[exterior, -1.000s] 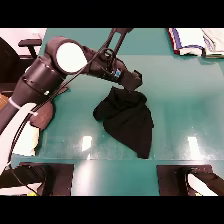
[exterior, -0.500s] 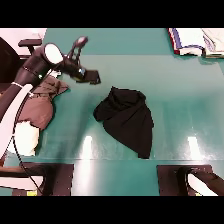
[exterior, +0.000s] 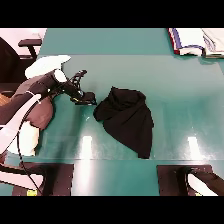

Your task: Fold the shirts.

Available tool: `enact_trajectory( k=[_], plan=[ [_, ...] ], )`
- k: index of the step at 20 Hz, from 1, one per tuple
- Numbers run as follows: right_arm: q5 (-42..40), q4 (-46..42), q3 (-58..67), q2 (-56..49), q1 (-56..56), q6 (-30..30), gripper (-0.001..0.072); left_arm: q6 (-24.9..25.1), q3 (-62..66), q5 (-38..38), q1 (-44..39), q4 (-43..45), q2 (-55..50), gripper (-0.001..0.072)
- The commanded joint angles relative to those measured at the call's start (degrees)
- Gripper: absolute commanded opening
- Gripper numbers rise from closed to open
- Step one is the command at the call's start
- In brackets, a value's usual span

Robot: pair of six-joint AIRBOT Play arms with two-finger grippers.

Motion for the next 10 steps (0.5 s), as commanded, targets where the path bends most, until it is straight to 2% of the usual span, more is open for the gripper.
enact_trajectory(
  k=[1,4,5,10],
  plan=[
    [0.63,0.02,-0.02,-0.02,0.02,0.02,0.0013,0.83,-0.96,-0.42,-0.66,-0.59,-0.17,0.0587],
    [0.66,0.02,-0.02,-0.02,0.02,0.02,0.0013,1.57,-1.01,0.90,-4.44,1.27,-0.17,0.0572],
    [0.68,0.02,-0.02,-0.02,0.02,0.02,0.0013,1.60,-1.01,1.33,-5.51,2.71,-0.17,0.0480],
    [1.53,0.02,-0.02,-0.02,0.02,0.02,0.0013,0.94,-1.03,1.57,-7.23,3.41,-0.57,0.0475]
  ],
)
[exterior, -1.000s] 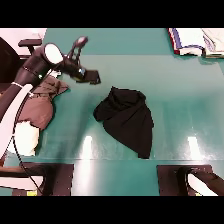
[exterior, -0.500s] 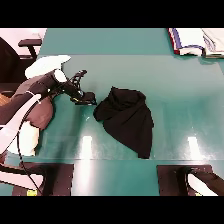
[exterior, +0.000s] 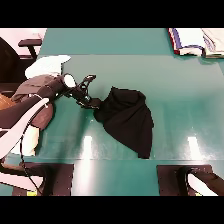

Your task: Fold the shirts.

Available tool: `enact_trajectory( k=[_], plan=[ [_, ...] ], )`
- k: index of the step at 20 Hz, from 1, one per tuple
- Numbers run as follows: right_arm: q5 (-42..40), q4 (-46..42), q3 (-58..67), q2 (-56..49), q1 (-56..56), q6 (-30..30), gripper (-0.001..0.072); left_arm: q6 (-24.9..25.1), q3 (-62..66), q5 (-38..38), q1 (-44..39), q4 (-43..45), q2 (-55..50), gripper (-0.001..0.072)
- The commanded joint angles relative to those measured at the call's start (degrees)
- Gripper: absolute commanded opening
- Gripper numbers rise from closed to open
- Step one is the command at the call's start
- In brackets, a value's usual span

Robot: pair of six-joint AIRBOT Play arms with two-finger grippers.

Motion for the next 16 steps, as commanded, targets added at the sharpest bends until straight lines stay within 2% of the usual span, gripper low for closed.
enact_trajectory(
  k=[1,3,4,7,9,11,13,14,15,16],
  plan=[
    [1.16,0.00,-0.02,-0.02,0.02,0.00,0.0013,-0.48,-0.07,0.17,-0.98,1.92,-0.63,0.0458],
    [2.89,-0.02,-0.02,-0.02,0.00,0.00,0.0013,-1.62,-0.04,1.20,-0.98,2.69,-0.74,0.0067],
    [3.96,-0.07,-0.02,-0.02,0.00,0.00,0.0014,-1.66,0.26,2.10,-0.94,2.71,-0.57,0.0026],
    [10.95,-0.68,-0.24,-0.66,0.00,0.24,0.0014,-1.62,4.61,0.68,1.03,2.93,0.61,0.0025],
    [16.17,-2.69,-5.07,-0.26,0.00,4.02,0.0014,-1.62,7.58,1.29,3.56,3.02,2.86,0.0026],
    [16.81,-5.22,-15.89,1.44,0.00,6.51,0.0014,-1.57,10.60,1.38,6.34,3.13,4.63,0.0025],
    [13.11,-5.55,-30.84,3.89,0.00,8.85,0.0015,-1.53,12.63,1.40,8.59,3.21,5.84,0.0026],
    [10.12,-5.03,-39.34,4.92,0.00,10.16,0.0072,-1.55,12.85,1.46,9.31,3.19,6.12,0.0026],
    [7.56,-4.37,-47.10,5.33,0.02,10.51,0.0328,-1.46,12.85,1.40,9.79,3.41,6.21,0.0026],
    [4.92,-3.19,-54.90,4.98,0.02,10.73,0.0547,-1.31,12.85,1.33,9.97,3.87,6.16,0.0026]
  ],
)
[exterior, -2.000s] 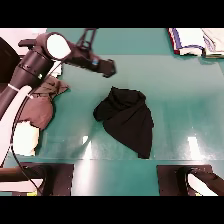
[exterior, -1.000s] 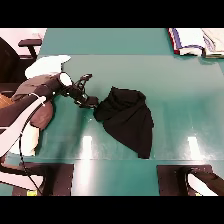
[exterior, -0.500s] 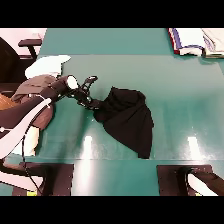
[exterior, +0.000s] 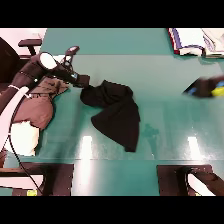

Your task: Fold the shirts.

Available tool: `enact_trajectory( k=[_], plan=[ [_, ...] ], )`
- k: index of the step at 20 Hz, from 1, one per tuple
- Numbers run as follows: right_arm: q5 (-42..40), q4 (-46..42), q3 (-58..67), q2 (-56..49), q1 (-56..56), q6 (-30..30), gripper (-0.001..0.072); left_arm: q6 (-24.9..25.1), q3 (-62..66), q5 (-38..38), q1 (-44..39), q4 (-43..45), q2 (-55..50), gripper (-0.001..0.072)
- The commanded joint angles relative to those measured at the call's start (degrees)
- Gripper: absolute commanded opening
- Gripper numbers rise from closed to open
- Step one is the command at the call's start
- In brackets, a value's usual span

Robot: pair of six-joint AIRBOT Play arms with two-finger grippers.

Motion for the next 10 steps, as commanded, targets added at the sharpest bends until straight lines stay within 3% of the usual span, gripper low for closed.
enact_trajectory(
  k=[1,4,6,8,10],
  plan=[
    [-7.52,4.79,-25.31,0.13,0.02,2.80,0.0556,0.22,1.33,0.00,1.77,0.68,0.79,0.0026],
    [-18.38,22.45,-38.97,-4.98,2.36,-3.56,0.0552,0.20,1.33,0.79,1.77,0.70,0.72,0.0026],
    [-25.11,31.36,-41.55,-8.98,6.86,-6.82,0.0551,0.20,1.33,1.44,1.77,0.72,0.72,0.0026],
    [-28.92,34.29,-39.58,-13.70,12.85,-8.00,0.0550,0.17,1.33,1.68,1.77,0.72,0.72,0.0026],
    [-31.41,34.23,-35.26,-18.40,18.75,-8.00,0.0447,0.20,1.33,1.66,1.77,0.79,0.72,0.0026]
  ],
)
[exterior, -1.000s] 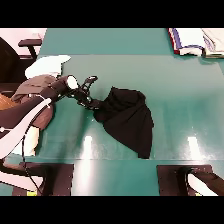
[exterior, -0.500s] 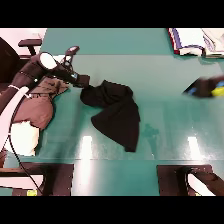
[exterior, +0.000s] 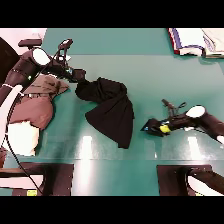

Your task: Fold the shirts.

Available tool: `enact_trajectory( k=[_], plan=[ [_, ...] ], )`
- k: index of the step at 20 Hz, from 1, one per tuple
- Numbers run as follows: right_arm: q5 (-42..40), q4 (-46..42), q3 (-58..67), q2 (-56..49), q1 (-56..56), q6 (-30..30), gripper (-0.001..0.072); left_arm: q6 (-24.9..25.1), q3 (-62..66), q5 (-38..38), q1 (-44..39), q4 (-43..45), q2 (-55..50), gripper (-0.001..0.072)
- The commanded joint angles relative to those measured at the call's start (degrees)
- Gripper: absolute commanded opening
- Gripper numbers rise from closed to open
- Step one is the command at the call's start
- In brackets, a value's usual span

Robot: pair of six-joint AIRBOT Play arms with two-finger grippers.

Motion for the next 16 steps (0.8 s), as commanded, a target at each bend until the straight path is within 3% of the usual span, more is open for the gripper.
enact_trajectory(
  k=[1,4,7,8,10,13,16],
  plan=[
    [-8.02,5.86,3.52,-8.24,9.64,-2.01,0.0447,0.00,0.07,0.35,0.09,0.39,0.04,0.0026],
    [-8.63,5.73,10.62,-15.37,14.21,-2.01,0.0420,-0.02,0.07,0.09,0.09,0.85,0.04,0.0026],
    [-7.74,3.69,16.61,-19.71,14.88,-2.01,0.0080,-0.02,0.09,-0.11,0.09,0.90,0.24,0.0026],
    [-7.04,0.85,18.69,-19.82,14.29,-1.92,0.0013,-0.04,0.22,-0.04,0.22,1.46,0.63,0.0025],
    [-4.07,-7.19,22.88,-17.55,11.45,1.33,0.0013,-0.26,1.64,0.44,0.83,2.49,2.99,0.0025],
    [2.60,-26.27,30.49,-8.83,4.17,9.11,0.0013,-0.22,6.51,0.44,2.89,4.15,8.59,0.0025],
    [8.46,-35.80,38.80,1.73,-5.20,9.86,0.0013,0.24,12.35,1.05,4.00,6.05,15.96,0.0025]
  ],
)
